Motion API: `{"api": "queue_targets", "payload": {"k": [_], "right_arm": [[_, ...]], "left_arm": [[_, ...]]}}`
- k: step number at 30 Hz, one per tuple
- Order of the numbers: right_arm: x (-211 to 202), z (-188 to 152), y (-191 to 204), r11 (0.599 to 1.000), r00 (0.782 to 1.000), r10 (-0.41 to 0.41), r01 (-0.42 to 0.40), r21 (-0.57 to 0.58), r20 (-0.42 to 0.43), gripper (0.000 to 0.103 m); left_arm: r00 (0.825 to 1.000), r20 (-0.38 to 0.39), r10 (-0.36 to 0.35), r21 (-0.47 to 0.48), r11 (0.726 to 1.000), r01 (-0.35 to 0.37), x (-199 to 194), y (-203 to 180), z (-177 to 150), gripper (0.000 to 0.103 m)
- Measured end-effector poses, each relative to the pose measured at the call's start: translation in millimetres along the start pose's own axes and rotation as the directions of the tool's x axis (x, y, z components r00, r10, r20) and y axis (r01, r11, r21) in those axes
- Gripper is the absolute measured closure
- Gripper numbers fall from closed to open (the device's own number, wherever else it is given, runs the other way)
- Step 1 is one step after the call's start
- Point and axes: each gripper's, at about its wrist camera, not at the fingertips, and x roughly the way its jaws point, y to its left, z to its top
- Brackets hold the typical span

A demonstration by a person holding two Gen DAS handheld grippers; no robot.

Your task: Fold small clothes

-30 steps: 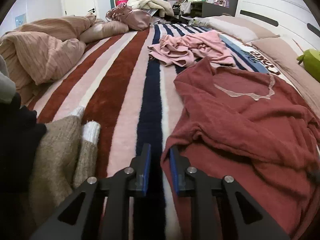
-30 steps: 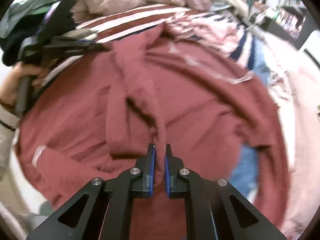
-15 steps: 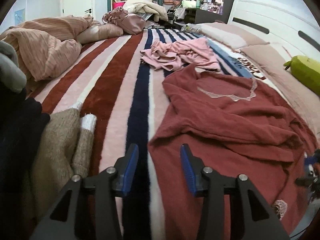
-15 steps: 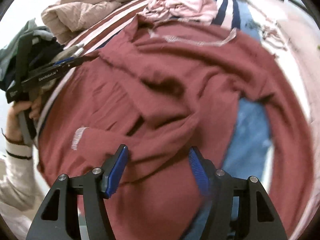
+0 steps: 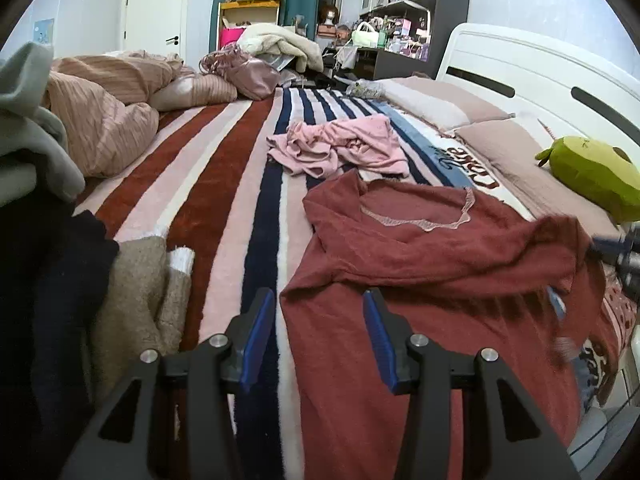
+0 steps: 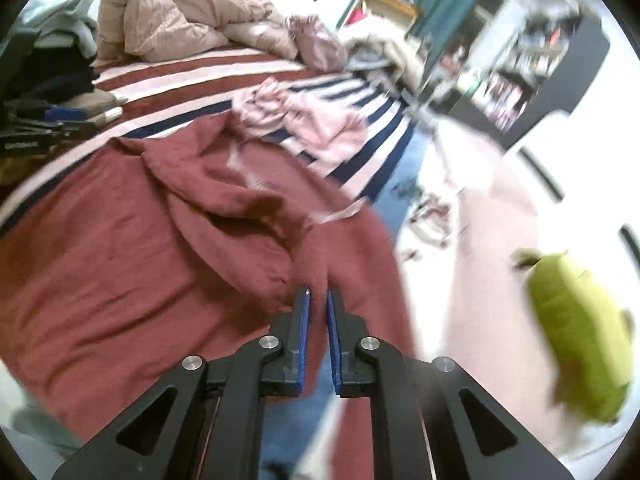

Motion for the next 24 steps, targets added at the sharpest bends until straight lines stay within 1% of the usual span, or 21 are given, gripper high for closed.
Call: {"api": "queue_targets", "payload": {"k": [2,3,4,5,7,9,10,11,12,13,14,15,16,17,18,19,20,21,22,23,24], "right_arm": [[-9.9,2.8,0.4,0.999,0.999,0.047,-0.047,-0.020,0.018,0.100],[-14.2,2.0,1.3,0.995,0.995,0.095,-0.095,-0.006,0.016,0.100],[-14.4,-0.8,5.5,0.986,0.986,0.164,-0.164,0.019,0.001,0.100],[-9.3,-5.6,13.8,0.972,0.972,0.233,-0.231,0.034,-0.033,0.100],[3.5,-16.1,29.9,0.956,0.952,0.292,-0.290,0.042,-0.086,0.100],[21.6,-27.2,33.2,0.953,0.947,0.300,-0.292,0.084,-0.113,0.094],[30.4,-32.5,27.7,0.950,0.945,0.301,-0.286,0.129,-0.124,0.080],[39.4,-38.1,19.3,0.943,0.945,0.301,-0.275,0.186,-0.128,0.063],[46.7,-43.3,12.6,0.939,0.947,0.293,-0.259,0.226,-0.130,0.056],[53.4,-47.3,7.5,0.940,0.952,0.273,-0.233,0.249,-0.137,0.052],[59.9,-49.9,5.7,0.946,0.958,0.245,-0.203,0.254,-0.148,0.052],[67.8,-52.8,0.6,0.957,0.968,0.195,-0.153,0.245,-0.156,0.052],[71.2,-54.6,-2.3,0.961,0.973,0.170,-0.130,0.245,-0.153,0.052],[75.7,-56.5,-5.6,0.958,0.974,0.173,-0.133,0.253,-0.144,0.053],[82.2,-58.2,-8.1,0.950,0.970,0.198,-0.154,0.273,-0.142,0.054],[87.6,-60.0,-9.9,0.940,0.963,0.225,-0.174,0.292,-0.150,0.060],[92.6,-62.0,-11.3,0.936,0.957,0.237,-0.179,0.304,-0.165,0.080],[95.3,-64.7,-12.7,0.942,0.960,0.215,-0.154,0.299,-0.182,0.092],[95.3,-64.6,-16.4,0.951,0.967,0.173,-0.115,0.287,-0.188,0.102],[92.6,-64.5,-19.2,0.956,0.975,0.142,-0.090,0.279,-0.171,0.100],[88.1,-63.0,-25.1,0.960,0.984,0.110,-0.069,0.270,-0.140,0.100]], "left_arm": [[1.000,0.008,-0.002,0.004,1.000,0.002,-4.8,-0.8,-0.4,0.061],[1.000,0.010,-0.003,0.006,1.000,0.003,-6.4,-1.1,-0.9,0.060],[1.000,0.011,-0.003,0.006,1.000,0.003,-7.4,-1.3,-1.5,0.060],[1.000,0.012,-0.002,0.006,1.000,0.002,-8.2,-1.2,-2.1,0.060],[1.000,0.011,-0.006,0.001,1.000,0.006,-9.7,-0.3,-3.8,0.060],[1.000,0.008,-0.008,0.000,1.000,0.008,-11.2,-0.2,-5.5,0.060],[1.000,0.006,-0.007,0.002,1.000,0.007,-12.6,0.0,-7.1,0.059],[1.000,0.005,-0.006,0.003,1.000,0.006,-13.4,-0.1,-8.1,0.058],[1.000,0.005,-0.007,0.004,1.000,0.007,-14.1,-0.2,-9.2,0.055],[1.000,0.006,-0.011,0.003,1.000,0.011,-14.6,-0.8,-10.0,0.051],[1.000,0.005,-0.016,0.002,1.000,0.016,-14.6,-1.2,-10.8,0.049],[1.000,0.006,-0.021,0.000,1.000,0.021,-14.3,-2.2,-11.7,0.044],[1.000,0.007,-0.021,-0.002,1.000,0.021,-14.1,-3.6,-12.6,0.043],[1.000,0.007,-0.023,-0.005,1.000,0.023,-13.7,-4.4,-12.9,0.043],[1.000,0.006,-0.028,-0.010,1.000,0.028,-13.3,-5.1,-13.2,0.043],[0.999,0.004,-0.036,-0.017,0.999,0.036,-12.8,-6.0,-13.5,0.043],[0.999,0.003,-0.040,-0.021,0.999,0.040,-12.8,-6.6,-13.6,0.043],[0.999,0.003,-0.041,-0.024,0.999,0.041,-12.9,-7.4,-13.4,0.043],[0.999,0.004,-0.035,-0.025,0.999,0.035,-13.4,-7.7,-13.2,0.043],[1.000,0.006,-0.029,-0.027,0.999,0.029,-13.8,-7.7,-13.2,0.043],[1.000,0.006,-0.026,-0.028,0.999,0.026,-14.0,-7.2,-13.1,0.043]]}}
